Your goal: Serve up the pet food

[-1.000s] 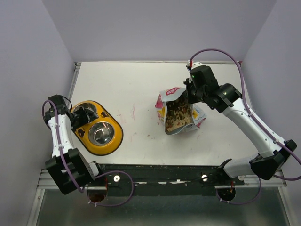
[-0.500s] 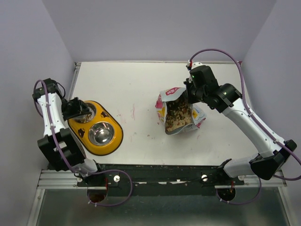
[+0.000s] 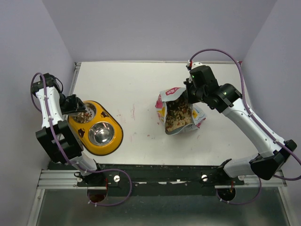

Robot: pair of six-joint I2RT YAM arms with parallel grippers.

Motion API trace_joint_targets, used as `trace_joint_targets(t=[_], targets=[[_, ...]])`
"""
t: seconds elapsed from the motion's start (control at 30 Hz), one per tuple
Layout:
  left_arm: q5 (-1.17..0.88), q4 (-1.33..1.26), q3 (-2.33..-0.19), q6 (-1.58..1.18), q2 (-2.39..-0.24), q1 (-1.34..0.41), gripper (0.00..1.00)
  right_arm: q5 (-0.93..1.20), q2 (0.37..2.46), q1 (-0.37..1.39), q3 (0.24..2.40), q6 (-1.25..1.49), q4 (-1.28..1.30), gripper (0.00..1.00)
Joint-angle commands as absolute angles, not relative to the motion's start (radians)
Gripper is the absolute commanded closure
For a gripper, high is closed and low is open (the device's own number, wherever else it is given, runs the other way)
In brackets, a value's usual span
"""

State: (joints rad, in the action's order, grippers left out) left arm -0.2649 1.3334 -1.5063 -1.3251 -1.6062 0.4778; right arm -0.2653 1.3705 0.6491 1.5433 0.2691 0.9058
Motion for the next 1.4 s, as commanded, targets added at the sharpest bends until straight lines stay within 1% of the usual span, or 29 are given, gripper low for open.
trace_joint_targets(t=[0.0,0.17,0.53,0.67,1.0,1.2,1.37], targets=[[-0.284,1.563,-1.483,-1.27,-1.554,0.474,1.0,-0.279,1.331,0.655,1.557,0.27,0.828,0.99],[-0.383,1.505,-1.381,-1.267,-1.525,0.465,1.0,-0.275,1.33,0.657,1.551,0.272,0.825,0.99],[-0.356,1.557,-1.457,-1.278,-1.554,0.445,1.0,-0.279,1.324,0.657,1.546,0.275,0.825,0.99],[-0.36,1.533,-1.447,-1.298,-1.525,0.423,1.0,-0.265,1.342,0.655,1.578,0.273,0.853,0.99],[-0.311,1.531,-1.471,-1.266,-1.534,0.41,1.0,-0.241,1.399,0.657,1.621,0.29,0.916,0.99],[-0.33,1.497,-1.474,-1.235,-1.531,0.397,1.0,-0.271,1.402,0.657,1.631,0.284,0.954,0.99],[-0.324,1.456,-1.482,-1.2,-1.461,0.331,1.0,-0.287,1.417,0.657,1.655,0.279,0.973,0.99]])
